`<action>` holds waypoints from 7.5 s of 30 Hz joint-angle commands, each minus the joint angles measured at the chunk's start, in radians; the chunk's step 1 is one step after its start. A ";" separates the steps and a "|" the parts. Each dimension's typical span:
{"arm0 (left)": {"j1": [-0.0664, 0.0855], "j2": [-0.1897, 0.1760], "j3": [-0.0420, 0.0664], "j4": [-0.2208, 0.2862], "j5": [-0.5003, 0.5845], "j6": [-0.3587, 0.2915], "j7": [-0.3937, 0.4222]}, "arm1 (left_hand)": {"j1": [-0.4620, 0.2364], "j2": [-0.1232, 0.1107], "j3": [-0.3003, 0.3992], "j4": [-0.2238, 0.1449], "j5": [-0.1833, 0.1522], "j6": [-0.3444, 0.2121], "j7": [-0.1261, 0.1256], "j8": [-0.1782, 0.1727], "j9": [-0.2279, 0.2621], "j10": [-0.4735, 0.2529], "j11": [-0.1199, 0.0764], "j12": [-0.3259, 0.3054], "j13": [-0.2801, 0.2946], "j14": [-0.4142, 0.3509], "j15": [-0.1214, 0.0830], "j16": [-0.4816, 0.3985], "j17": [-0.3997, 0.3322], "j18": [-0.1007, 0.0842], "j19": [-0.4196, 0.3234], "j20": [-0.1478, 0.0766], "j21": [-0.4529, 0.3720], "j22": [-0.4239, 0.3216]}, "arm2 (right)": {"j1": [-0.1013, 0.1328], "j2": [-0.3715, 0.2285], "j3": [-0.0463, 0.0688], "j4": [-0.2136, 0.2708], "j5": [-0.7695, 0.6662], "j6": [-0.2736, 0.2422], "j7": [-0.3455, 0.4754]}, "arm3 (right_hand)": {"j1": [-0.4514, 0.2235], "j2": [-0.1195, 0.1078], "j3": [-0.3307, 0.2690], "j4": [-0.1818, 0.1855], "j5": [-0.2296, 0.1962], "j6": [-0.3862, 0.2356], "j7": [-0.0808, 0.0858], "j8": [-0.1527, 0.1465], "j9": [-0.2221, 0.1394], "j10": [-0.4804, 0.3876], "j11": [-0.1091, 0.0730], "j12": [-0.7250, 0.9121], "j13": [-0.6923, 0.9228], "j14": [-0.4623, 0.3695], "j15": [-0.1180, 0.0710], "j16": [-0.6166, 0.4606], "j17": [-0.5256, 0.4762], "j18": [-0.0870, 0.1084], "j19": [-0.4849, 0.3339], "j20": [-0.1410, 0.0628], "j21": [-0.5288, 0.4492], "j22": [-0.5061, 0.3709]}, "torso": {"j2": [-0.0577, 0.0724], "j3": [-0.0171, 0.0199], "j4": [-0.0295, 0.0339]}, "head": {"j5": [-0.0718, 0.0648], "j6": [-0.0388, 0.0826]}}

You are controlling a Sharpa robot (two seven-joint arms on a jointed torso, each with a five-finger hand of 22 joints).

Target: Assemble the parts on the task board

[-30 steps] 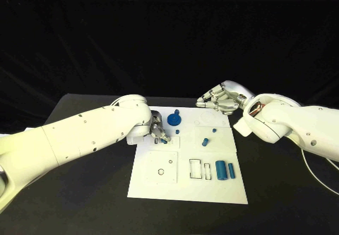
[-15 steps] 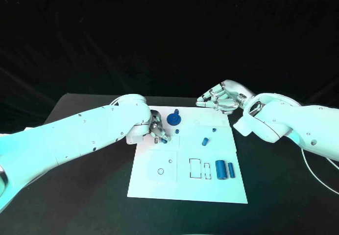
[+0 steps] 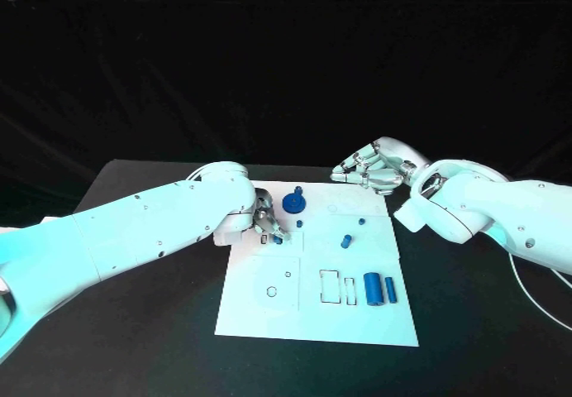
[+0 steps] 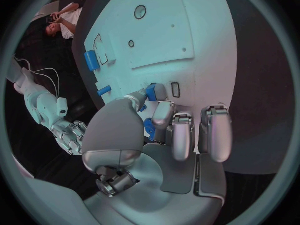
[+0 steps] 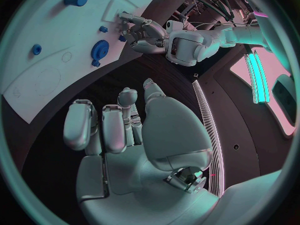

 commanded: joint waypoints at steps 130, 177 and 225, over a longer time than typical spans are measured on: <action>0.066 0.085 0.018 -0.303 -0.012 0.046 0.057 | 0.032 0.045 -0.314 0.029 0.012 -0.039 0.036 -0.053 -0.084 -0.066 0.026 -0.052 -0.077 0.103 0.017 0.002 0.263 -0.002 0.059 0.018 -0.015 0.174 | 0.000 0.027 0.000 -0.036 0.001 0.022 0.012 | 0.005 0.008 -0.040 0.017 0.044 -0.003 0.001 -0.003 0.004 -0.027 0.000 -0.052 -0.046 0.038 -0.006 -0.024 -0.015 0.019 -0.014 -0.002 -0.020 -0.018 | 0.004 -0.0029 0.0000 | 0.013 0.012; 0.059 0.064 0.014 -0.271 0.134 -0.029 0.095 | 0.248 0.067 0.111 -0.124 0.002 -0.074 0.036 -0.027 -0.094 -0.068 0.023 -0.064 -0.101 0.103 0.015 0.002 0.263 0.002 0.053 0.014 -0.035 0.167 | 0.000 0.033 0.000 -0.044 0.004 0.029 0.015 | 0.017 0.014 -0.042 0.015 0.044 -0.002 0.000 -0.002 0.005 -0.025 0.000 -0.052 -0.048 0.039 -0.006 -0.025 -0.015 0.019 -0.014 -0.003 -0.022 -0.019 | 0.003 -0.0027 0.0023 | 0.011 0.018; -0.016 -0.116 -0.008 0.053 0.080 -0.119 0.094 | 0.163 -0.002 0.247 -0.189 0.060 -0.055 0.025 0.015 -0.096 -0.029 0.012 -0.047 -0.098 0.103 0.005 0.002 0.263 -0.002 0.061 0.004 -0.025 0.180 | -0.008 0.034 -0.006 -0.059 0.024 0.047 0.009 | 0.018 0.014 -0.045 0.016 0.045 -0.002 0.001 -0.002 0.005 -0.027 0.000 -0.056 -0.051 0.039 -0.006 -0.026 -0.016 0.019 -0.014 -0.003 -0.023 -0.020 | -0.003 0.0009 0.0084 | 0.008 0.011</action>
